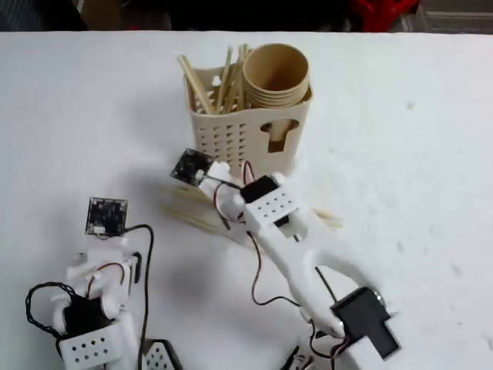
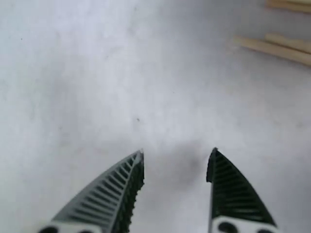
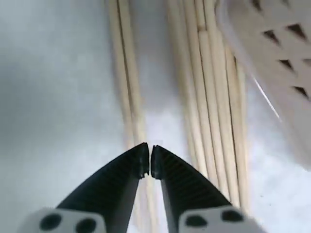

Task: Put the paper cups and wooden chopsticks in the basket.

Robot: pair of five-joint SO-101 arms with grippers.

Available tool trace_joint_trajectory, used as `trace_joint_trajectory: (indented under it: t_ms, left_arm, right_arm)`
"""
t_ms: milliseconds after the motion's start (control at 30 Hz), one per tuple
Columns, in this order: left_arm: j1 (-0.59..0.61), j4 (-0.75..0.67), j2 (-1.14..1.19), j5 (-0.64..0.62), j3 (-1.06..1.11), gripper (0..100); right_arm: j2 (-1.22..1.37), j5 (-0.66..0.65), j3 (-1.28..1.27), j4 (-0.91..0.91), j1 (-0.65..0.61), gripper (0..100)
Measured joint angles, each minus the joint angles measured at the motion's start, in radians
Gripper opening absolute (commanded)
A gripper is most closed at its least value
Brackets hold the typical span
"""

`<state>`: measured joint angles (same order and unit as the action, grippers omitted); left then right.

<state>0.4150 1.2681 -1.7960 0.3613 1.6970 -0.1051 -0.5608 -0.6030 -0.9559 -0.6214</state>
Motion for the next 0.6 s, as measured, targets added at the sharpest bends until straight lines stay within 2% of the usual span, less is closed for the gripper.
trace_joint_trajectory:
  t_ms: [200,533,600]
  left_arm:
    - [0.000,0.000,0.000,0.000,0.000,22]
    - [0.000,0.000,0.000,0.000,0.000,22]
    - [0.000,0.000,0.000,0.000,0.000,22]
  right_arm:
    - [0.107,0.000,-0.002,0.063,-0.012,12.5]
    - [0.210,0.000,0.048,0.064,-0.034,10.4]
    - [0.212,0.000,0.048,0.064,-0.032,4.3]
